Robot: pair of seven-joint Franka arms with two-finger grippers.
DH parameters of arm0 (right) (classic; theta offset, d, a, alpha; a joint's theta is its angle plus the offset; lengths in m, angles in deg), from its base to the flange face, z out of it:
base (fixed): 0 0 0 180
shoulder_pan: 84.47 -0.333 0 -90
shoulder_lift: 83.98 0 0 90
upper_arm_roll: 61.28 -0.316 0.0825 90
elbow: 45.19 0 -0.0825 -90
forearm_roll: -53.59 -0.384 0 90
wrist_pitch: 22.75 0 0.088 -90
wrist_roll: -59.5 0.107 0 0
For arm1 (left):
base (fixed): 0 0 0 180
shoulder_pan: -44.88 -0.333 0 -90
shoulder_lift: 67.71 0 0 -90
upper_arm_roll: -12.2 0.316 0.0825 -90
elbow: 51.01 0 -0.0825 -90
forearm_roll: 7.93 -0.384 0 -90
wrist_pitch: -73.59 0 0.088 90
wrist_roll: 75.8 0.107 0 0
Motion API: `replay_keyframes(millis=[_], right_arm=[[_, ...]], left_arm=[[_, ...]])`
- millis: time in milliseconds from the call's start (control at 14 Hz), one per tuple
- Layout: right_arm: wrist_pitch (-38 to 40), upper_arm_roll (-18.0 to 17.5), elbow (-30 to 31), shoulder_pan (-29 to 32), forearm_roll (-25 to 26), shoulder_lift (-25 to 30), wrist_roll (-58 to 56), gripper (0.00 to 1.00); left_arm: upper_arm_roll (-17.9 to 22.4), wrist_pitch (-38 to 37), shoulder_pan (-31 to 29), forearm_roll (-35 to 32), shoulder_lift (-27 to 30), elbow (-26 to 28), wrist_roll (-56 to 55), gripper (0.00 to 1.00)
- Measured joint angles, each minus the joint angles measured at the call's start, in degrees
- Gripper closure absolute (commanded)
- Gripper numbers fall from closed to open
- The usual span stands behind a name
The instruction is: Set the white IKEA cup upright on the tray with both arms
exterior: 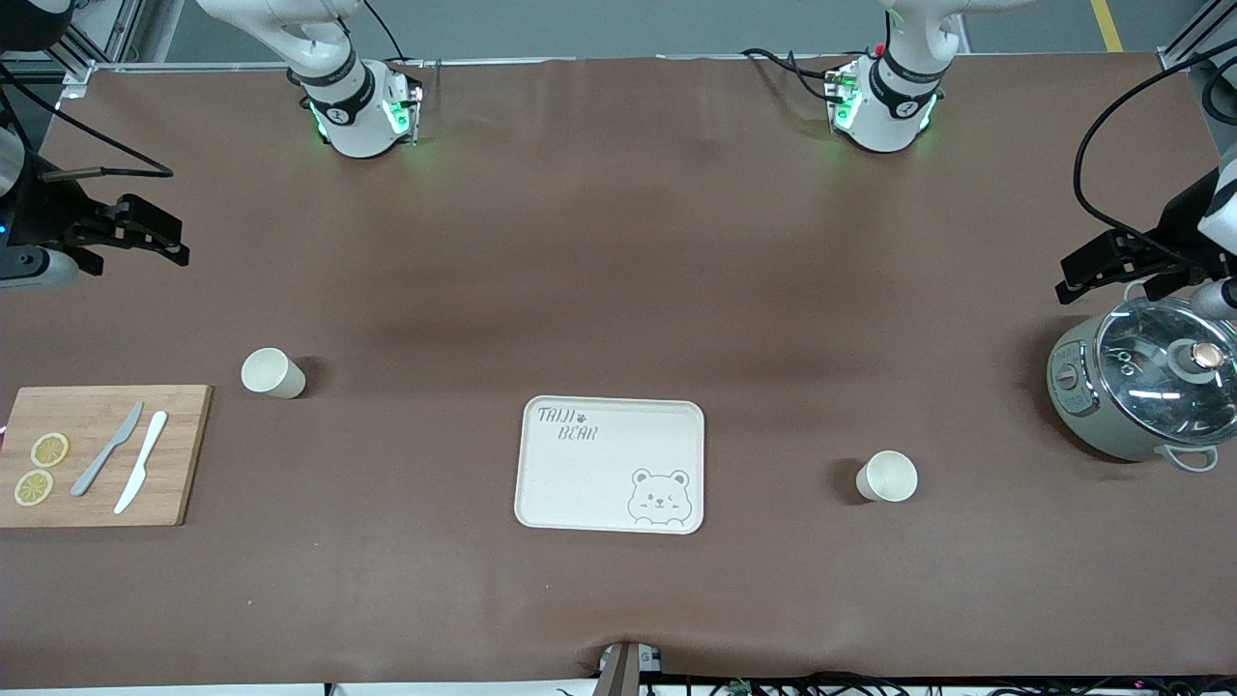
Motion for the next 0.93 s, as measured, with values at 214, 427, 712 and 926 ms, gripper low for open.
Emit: replay_keyframes(millis=[214, 427, 712, 926], right_arm=[[0.0, 0.4, 0.0, 0.0, 0.0, 0.0, 0.0, 0.00], [0.0, 0.7, 0.0, 0.0, 0.0, 0.0, 0.0, 0.00], [0.4, 0.7, 0.0, 0.0, 0.0, -0.3, 0.0, 0.00], [0.4, 0.8, 0.0, 0.8, 0.0, -0.3, 0.0, 0.00]], left_arm=[[0.0, 0.0, 0.0, 0.3, -0.1, 0.0, 0.0, 0.00], [0.0, -1.2, 0.0, 0.4, -0.1, 0.0, 0.0, 0.00], [0.1, -1.0, -0.5, 0.9, -0.1, 0.0, -0.7, 0.00], [0.1, 0.0, -0.8, 1.0, -0.5, 0.0, -1.4, 0.00]])
